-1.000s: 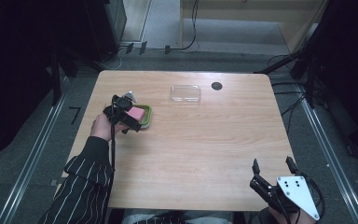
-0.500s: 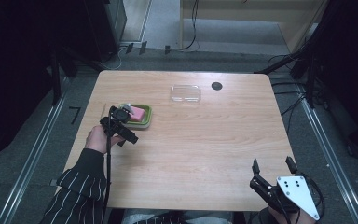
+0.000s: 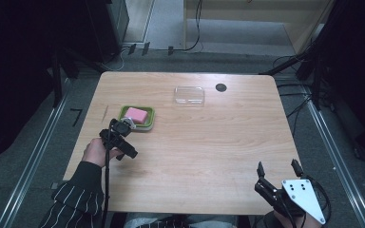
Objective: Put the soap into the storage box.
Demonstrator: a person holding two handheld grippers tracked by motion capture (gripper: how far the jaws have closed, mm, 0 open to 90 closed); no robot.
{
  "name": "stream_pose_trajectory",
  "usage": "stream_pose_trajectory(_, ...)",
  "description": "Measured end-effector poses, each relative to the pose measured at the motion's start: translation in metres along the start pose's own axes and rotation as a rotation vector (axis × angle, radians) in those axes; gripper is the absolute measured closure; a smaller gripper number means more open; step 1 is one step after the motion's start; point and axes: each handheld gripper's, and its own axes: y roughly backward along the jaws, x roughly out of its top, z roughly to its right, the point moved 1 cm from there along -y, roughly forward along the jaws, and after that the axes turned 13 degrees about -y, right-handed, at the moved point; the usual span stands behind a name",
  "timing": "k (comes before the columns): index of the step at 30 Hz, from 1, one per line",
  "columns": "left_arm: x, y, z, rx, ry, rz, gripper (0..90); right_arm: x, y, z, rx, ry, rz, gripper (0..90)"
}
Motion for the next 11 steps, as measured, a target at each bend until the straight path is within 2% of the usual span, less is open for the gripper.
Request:
stream_pose_trajectory(6, -0.009, -0.004, 0.006, -0.001, -0.010, -0.015, 5.6, 0.000, 0.000, 0.000, -0.002, -0.002, -0.001, 12.8)
stream_pose_trajectory(11, -0.016, -0.004, 0.009, 0.007, -0.003, -0.004, 5.6, 0.000, -0.001, 0.001, -0.001, -0.007, -0.001, 12.8)
